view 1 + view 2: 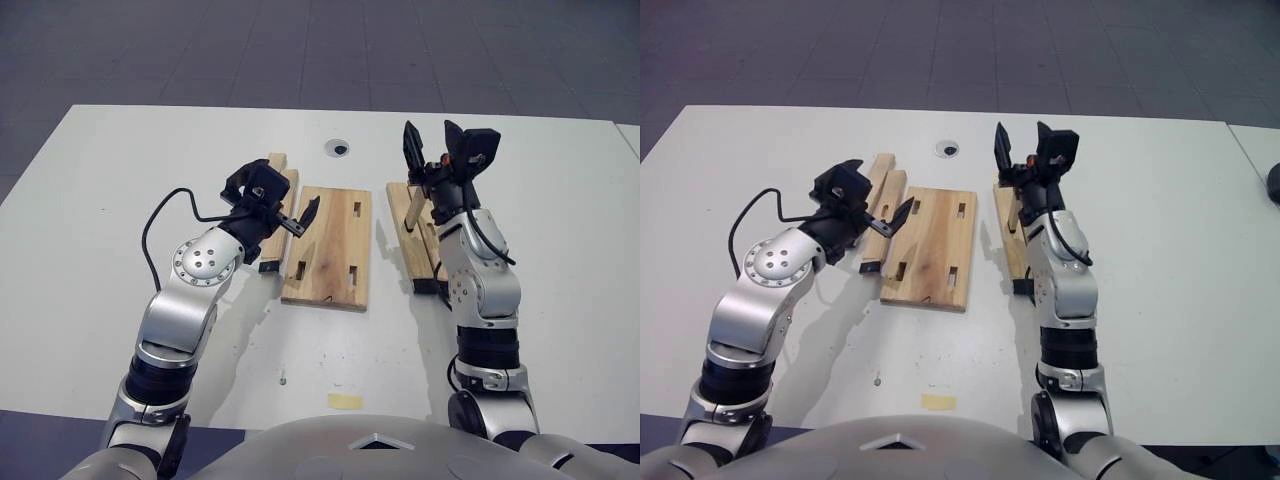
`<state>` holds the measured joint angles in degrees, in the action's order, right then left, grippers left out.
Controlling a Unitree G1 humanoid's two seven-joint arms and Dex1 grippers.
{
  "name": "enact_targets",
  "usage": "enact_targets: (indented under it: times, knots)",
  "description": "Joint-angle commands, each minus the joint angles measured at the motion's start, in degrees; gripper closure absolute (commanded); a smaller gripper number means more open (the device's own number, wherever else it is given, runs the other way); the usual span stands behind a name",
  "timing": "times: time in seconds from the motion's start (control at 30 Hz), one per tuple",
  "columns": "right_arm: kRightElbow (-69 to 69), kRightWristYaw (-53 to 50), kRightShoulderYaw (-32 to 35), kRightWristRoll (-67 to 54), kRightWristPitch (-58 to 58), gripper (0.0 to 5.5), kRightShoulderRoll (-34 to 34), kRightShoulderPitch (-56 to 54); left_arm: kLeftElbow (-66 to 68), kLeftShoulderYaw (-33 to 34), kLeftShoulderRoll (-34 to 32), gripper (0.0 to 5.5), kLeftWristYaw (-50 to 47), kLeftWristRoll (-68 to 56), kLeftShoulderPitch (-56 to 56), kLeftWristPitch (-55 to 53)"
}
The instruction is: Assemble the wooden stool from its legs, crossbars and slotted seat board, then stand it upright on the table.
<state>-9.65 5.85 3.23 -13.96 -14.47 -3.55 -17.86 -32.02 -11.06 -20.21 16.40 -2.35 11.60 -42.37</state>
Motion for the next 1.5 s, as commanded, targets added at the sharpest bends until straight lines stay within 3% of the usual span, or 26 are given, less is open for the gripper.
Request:
enact_targets:
  times: [0.03, 0.3, 0.43, 0.63, 0.77, 0.97, 1.27, 1.37, 1.5]
  knots:
    - [-2.7, -0.8, 0.9, -1.2, -3.6, 1.31, -0.3, -3.3, -0.3, -0.3, 0.7, 0.1, -0.5, 0.5, -0.6, 0.1]
    - [-5.8, -2.4, 2.6, -3.7, -9.4, 0.12, -0.4, -11.5, 0.1, -0.5, 1.2, 0.1, -0.9, 0.9, -0.7, 0.5]
    - [-6.4, -2.2, 3.1, -4.6, -10.7, 0.12, -0.9, -14.5, 0.3, -0.6, 1.2, 0.1, -1.1, 0.9, -0.8, 0.7]
    - [13.2, 4.0, -1.7, 0.7, -8.4, 0.12, -3.2, -1.3, 0.5, -1.5, 1.9, 0.1, -1.7, 1.3, -1.8, 1.3]
    - [15.5, 6.7, -2.1, 0.7, -4.9, 0.12, -3.0, 0.3, 0.5, -1.2, 1.8, 0.1, -1.7, 1.2, -2.4, 1.3]
    - [11.2, 6.4, 2.6, -5.0, -3.3, 0.12, -1.2, -7.3, 0.4, -1.9, 2.2, 0.1, -1.5, 1.2, -2.6, 1.1]
    - [-0.8, -1.0, 17.3, -23.7, -16.5, 0.12, -3.5, -14.5, -0.3, -1.1, 1.4, 0.1, -0.4, 0.9, -3.3, 1.4]
    - [-3.1, -0.4, 21.3, -27.9, -19.4, 0.12, -6.5, -9.8, -1.1, -1.0, 1.5, 0.1, -0.7, 0.9, -4.3, 1.1]
    - [-4.3, 4.7, 16.3, -21.6, -20.4, 0.12, -12.5, 1.9, -1.0, -0.3, 1.3, 0.1, -0.9, 1.0, -6.1, 1.2]
